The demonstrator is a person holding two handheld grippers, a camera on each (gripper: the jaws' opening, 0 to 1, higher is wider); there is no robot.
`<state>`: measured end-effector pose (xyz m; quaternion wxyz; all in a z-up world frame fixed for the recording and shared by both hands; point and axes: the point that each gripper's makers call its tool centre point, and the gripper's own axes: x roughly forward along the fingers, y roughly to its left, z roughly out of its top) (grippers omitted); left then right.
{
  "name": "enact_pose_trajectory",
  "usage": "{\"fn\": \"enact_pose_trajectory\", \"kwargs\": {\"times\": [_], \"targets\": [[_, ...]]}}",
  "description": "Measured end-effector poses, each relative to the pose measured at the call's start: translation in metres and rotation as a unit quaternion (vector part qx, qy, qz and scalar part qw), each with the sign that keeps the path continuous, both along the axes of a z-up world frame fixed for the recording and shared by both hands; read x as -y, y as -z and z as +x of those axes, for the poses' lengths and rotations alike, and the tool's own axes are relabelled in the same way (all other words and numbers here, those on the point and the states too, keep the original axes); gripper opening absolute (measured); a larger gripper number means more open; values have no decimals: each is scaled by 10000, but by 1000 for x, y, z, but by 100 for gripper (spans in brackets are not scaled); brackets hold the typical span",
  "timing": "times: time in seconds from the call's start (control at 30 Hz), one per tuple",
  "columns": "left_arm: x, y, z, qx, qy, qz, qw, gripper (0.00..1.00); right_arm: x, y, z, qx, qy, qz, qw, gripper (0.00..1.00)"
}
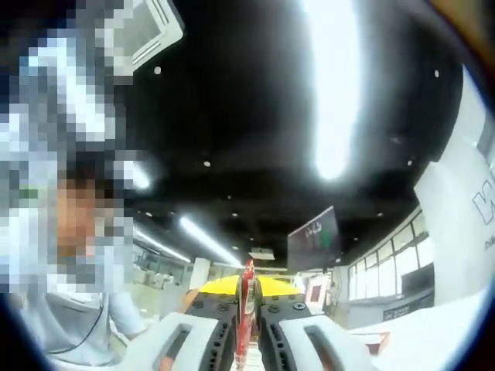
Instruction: Tear open the coffee pouch, take out the coffee, and pour the coffee from the pouch into the cup
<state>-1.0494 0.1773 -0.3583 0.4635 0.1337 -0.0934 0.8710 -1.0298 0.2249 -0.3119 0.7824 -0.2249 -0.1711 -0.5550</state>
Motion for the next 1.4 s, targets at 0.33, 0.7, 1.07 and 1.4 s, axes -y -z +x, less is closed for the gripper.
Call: {"fn": "enact_pose_trajectory", "kwargs": {"times": [0.33,0.7,1.07,1.4], "targets": [[-7,3,-2,-137,99,-156,9997,20,21,1,9,-130,254,122,9995,8],[-15,0,5,-830,408,-375,9950,13,22,-5,5,-48,277,56,9996,8],[-16,-6,0,-1000,760,-909,9879,12,27,-6,-1,-6,440,54,9990,8],[-14,-1,-3,-740,989,-471,9912,12,36,-3,-9,40,570,171,9982,8]]}}
